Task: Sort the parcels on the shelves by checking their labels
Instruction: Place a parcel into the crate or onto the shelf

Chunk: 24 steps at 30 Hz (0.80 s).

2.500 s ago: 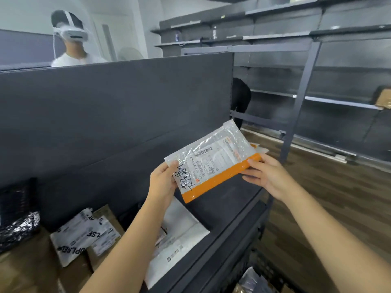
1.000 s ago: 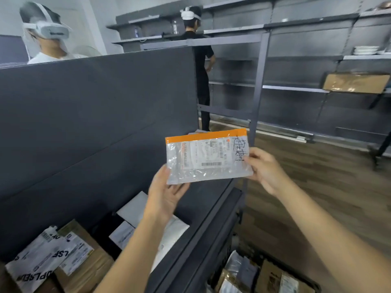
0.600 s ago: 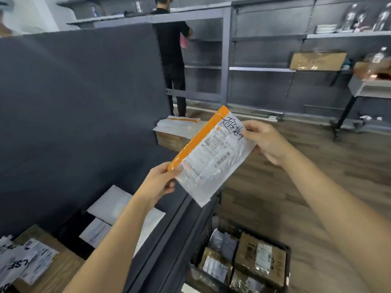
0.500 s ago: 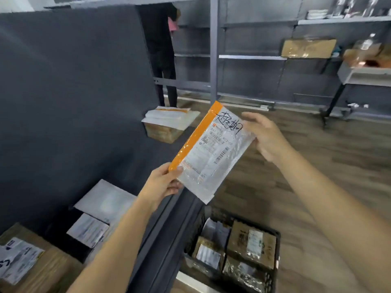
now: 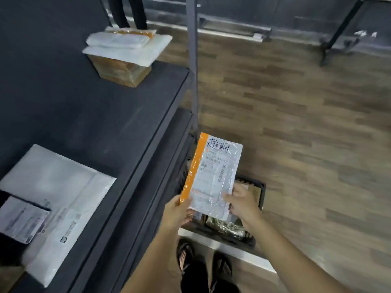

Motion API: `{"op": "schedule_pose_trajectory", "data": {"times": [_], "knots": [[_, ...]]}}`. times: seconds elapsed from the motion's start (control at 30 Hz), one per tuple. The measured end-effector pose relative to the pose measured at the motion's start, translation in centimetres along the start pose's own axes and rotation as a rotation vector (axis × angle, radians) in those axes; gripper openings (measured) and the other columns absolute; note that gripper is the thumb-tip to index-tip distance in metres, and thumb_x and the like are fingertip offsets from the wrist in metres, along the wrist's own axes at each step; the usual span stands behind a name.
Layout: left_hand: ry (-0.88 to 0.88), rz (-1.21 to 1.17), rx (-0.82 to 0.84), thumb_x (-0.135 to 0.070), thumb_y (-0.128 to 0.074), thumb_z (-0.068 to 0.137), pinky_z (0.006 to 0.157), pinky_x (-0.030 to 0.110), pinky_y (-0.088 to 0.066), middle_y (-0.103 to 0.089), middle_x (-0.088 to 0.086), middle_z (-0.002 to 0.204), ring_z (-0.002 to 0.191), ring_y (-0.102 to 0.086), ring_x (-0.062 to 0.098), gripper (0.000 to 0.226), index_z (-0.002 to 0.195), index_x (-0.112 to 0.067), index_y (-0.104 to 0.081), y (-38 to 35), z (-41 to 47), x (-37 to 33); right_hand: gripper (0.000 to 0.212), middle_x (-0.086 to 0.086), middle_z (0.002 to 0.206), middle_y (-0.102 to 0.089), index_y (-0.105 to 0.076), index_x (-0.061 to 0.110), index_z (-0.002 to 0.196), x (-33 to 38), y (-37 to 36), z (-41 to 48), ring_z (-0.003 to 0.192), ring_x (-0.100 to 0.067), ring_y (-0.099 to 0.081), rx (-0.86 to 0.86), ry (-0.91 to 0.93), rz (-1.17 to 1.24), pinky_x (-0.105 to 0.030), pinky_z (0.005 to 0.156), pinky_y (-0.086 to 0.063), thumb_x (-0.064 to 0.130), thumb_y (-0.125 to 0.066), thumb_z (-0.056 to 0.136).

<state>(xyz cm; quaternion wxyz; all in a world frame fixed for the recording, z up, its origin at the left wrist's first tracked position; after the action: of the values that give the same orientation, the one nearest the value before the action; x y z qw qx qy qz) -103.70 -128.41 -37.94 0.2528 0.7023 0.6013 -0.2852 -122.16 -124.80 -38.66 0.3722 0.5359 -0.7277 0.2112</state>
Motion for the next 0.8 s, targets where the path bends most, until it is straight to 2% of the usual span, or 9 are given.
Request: {"op": "schedule_pose_trajectory", "data": {"times": [0.1,0.23,0.3,0.4,0.5,0.57,0.63,0.73,0.8], "knots": [[0.001,0.175,-0.009,-0.001,-0.06,0.088,0.067,0.024,-0.044,-0.06,0.007,0.088,0.077,-0.056,0.018,0.013,0.097,-0.01,-0.063,0.3,5.5,3.6,0.036,-0.006,0.116,-0.067,-0.058,0.014,0.125,-5.5,-0.5,4.0,0.098,-0.02,-0.061,-0.014,-0.086,-0.025,-0.032,0.076,-0.05,0.01,-0.061,0.089],[0.064,0.248,0.052,-0.005,-0.067,0.081,0.077,0.032,-0.044,-0.066,0.0,0.086,0.087,-0.061,0.024,0.025,0.104,-0.011,-0.06,0.2,13.0,8.8,0.035,0.0,0.103,-0.071,-0.061,0.012,0.121,-12.6,-2.1,9.4,0.094,-0.02,-0.068,0.0,-0.215,-0.109,-0.042,0.092,-0.052,0.002,-0.062,0.087],[0.082,0.296,0.056,-0.008,-0.068,0.082,0.08,0.033,-0.045,-0.064,-0.004,0.087,0.088,-0.06,0.023,0.026,0.104,-0.018,-0.058,0.5,16.6,11.7,0.028,0.001,0.099,-0.071,-0.063,0.015,0.11,-15.6,-3.2,12.1,0.084,-0.013,-0.068,-0.011,-0.253,-0.146,-0.027,0.079,-0.055,-0.001,-0.06,0.088],[0.173,0.309,0.025,-0.003,-0.065,0.085,0.078,0.034,-0.046,-0.064,0.005,0.096,0.09,-0.059,0.023,0.026,0.088,-0.027,-0.056,1.7,21.4,16.7,0.025,0.007,0.092,-0.063,-0.059,0.02,0.103,-18.9,-5.1,16.3,0.063,0.006,-0.054,0.012,-0.232,-0.325,-0.003,0.049,-0.039,-0.001,-0.053,0.09],[0.266,0.316,0.007,-0.004,-0.068,0.084,0.09,0.042,-0.046,-0.062,0.01,0.106,0.102,-0.058,0.029,0.027,0.084,-0.027,-0.054,2.4,25.7,20.3,0.028,0.007,0.086,-0.06,-0.057,0.011,0.118,-20.3,-6.6,20.7,0.057,0.005,-0.049,0.034,-0.187,-0.497,-0.006,0.05,-0.043,0.002,-0.05,0.092],[0.262,0.317,0.0,-0.006,-0.066,0.086,0.084,0.04,-0.047,-0.061,0.01,0.107,0.102,-0.058,0.028,0.022,0.085,-0.024,-0.054,2.1,28.6,21.3,0.032,-0.004,0.1,-0.063,-0.051,0.008,0.126,-20.5,-7.3,23.7,0.058,0.005,-0.046,0.038,-0.172,-0.532,-0.004,0.043,-0.039,0.001,-0.047,0.095],[0.206,0.307,-0.004,-0.006,-0.064,0.088,0.072,0.033,-0.047,-0.059,0.011,0.109,0.1,-0.056,0.026,0.013,0.092,-0.016,-0.056,1.5,31.7,21.3,0.032,-0.008,0.107,-0.061,-0.049,0.008,0.127,-20.0,-7.9,27.0,0.061,0.001,-0.049,0.007,-0.132,-0.54,-0.006,0.044,-0.042,0.001,-0.044,0.096],[0.074,0.451,-0.002,-0.009,-0.06,0.091,0.077,0.032,-0.046,-0.06,0.009,0.113,0.105,-0.057,0.027,0.021,0.111,-0.009,-0.057,0.5,36.9,20.3,0.035,-0.006,0.104,-0.061,-0.048,0.01,0.129,-20.9,-8.7,31.8,0.078,-0.017,-0.062,-0.056,-0.139,-0.46,-0.03,0.064,-0.056,0.001,-0.043,0.095],[-0.01,0.541,-0.007,-0.004,-0.054,0.092,0.078,0.031,-0.044,-0.063,0.009,0.109,0.104,-0.059,0.029,0.023,0.114,-0.009,-0.057,-0.1,40.1,19.2,0.038,-0.007,0.104,-0.059,-0.045,0.007,0.131,-22.5,-9.6,33.9,0.075,-0.015,-0.058,-0.056,-0.195,-0.438,-0.023,0.056,-0.047,0.002,-0.044,0.094]]}}
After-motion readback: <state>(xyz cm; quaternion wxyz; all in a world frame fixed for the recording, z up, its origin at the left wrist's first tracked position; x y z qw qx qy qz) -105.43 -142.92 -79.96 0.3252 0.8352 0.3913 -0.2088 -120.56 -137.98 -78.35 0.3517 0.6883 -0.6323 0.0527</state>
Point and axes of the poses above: each hand's wrist, its own z-axis towards the middle knuckle, its own y-axis out of the back of the hand, x = y × z, the point moved 4 cm from there along z, towards the middle knuckle
